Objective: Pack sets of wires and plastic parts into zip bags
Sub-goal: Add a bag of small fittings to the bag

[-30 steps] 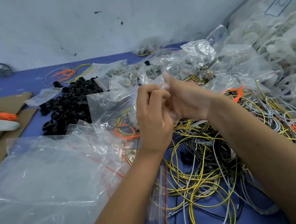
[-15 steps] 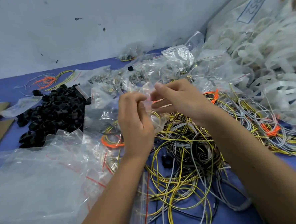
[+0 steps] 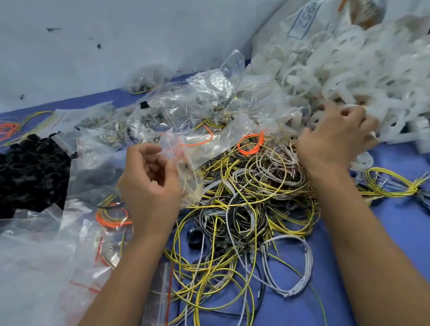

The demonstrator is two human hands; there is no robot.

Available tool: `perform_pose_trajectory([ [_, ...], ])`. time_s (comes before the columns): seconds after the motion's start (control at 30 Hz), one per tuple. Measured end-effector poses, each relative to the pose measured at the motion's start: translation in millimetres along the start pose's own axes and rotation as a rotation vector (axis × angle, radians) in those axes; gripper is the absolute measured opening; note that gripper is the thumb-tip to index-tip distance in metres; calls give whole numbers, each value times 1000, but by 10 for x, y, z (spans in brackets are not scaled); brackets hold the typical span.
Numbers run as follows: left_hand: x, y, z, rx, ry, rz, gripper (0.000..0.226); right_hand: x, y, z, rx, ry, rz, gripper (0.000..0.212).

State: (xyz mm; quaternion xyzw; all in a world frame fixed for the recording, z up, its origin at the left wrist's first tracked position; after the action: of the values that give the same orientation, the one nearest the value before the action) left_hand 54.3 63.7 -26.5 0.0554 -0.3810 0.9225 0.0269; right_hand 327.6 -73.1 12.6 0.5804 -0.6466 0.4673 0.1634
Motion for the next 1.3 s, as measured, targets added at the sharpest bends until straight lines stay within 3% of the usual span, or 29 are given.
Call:
perform_pose_trajectory([
  [0.1, -60, 52, 92, -41, 31, -59, 22, -148, 15, 47, 6, 79, -121, 50],
  [0.27, -106, 107, 143, -63, 70, -115, 19, -183, -51, 105, -50, -40, -9, 59],
  [0.43, -126, 121, 149, -102, 44, -142, 15, -295, -67, 105, 49, 39, -115, 45],
  [0.63, -160, 136, 140, -130, 33, -167, 14, -230, -91, 99, 176, -157, -5, 36],
  [0.8, -181, 140, 107, -130, 20, -188, 14, -57, -14, 25, 304, -411, 194, 30],
  [0.87, -182, 142, 109, -130, 4, -191, 14, -21, 30, -34, 358, -528, 214, 35],
  [1.0, -177, 144, 119, -125, -15, -198, 16, -2, 93, -140, 373, -801, 99, 49],
  [1.13, -182, 141, 112, -90, -26, -197, 16, -22, 194, -252, 428, -868, -38, 52],
  [1.3, -166, 120, 87, -3, 18, -160, 12, -92, 294, -344, 342, -1053, -396, 57],
])
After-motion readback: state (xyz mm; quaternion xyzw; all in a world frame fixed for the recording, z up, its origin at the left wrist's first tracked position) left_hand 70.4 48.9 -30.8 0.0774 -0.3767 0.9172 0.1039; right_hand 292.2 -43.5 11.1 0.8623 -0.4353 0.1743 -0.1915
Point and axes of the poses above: each hand's wrist, its own y-axis away from the middle knuckle, its own x-axis out of the back of the hand, z = x × y, the point moved 3 cm from there along -y, towards the middle knuckle, and after that the axes turned 3 degrees about -x, right-handed, at the moved point
